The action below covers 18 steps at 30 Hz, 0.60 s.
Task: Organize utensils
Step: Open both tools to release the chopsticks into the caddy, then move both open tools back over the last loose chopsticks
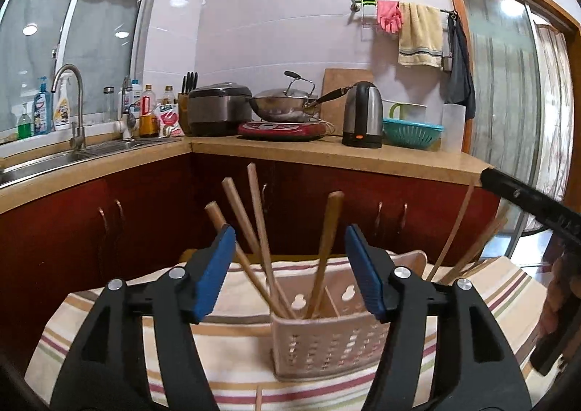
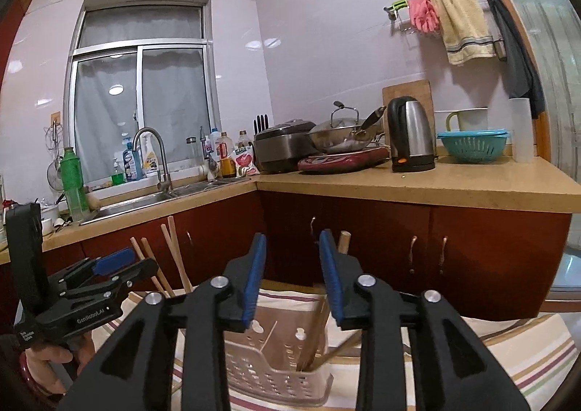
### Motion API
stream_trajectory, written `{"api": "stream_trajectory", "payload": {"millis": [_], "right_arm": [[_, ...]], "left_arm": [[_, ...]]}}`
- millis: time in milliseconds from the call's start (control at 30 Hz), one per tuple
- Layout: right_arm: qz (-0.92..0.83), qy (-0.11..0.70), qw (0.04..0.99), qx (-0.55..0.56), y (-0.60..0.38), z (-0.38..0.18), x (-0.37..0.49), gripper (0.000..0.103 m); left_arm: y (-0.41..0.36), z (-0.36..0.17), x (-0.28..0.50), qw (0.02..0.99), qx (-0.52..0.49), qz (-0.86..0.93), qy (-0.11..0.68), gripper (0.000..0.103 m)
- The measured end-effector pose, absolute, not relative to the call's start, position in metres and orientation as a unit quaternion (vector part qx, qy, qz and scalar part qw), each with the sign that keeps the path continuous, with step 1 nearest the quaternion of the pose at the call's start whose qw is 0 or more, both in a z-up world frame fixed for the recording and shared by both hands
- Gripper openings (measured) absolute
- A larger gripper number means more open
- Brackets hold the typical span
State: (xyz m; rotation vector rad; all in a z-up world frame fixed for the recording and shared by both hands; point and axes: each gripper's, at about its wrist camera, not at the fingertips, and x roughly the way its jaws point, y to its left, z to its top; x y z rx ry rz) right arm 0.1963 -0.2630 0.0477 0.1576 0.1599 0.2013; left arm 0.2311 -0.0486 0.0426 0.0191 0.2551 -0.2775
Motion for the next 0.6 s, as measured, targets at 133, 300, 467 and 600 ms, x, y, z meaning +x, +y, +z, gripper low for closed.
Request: {"api": "stream_trajectory", "payload": {"millis": [133,300,467,600], "right_arm": [[0.094,0.082,0.989,0.082,-0.269,0.045,0.179,0.036],[0.081,0.098,0.989,0.08,-0.276,0.033,0.15,0.037],[0.065,0.127,0.987,0.078,-0.281,0.009,0.125,0.037],[0.045,0.154,0.984,0.08,-0.289,-0.016,0.103,0.037]], "left_arm": [[-0.047,0.037,0.209,0.983,0.023,-0.129,0.125,0.067],[-0.041,0.028,0.179,0.984,0.03,-0.122,0.128,0.072],[-0.031,0.011,0.151,0.982,0.03,-0.11,0.15,0.073],[-0.021,-0.008,0.134,0.979,0.023,-0.101,0.174,0.073]]}}
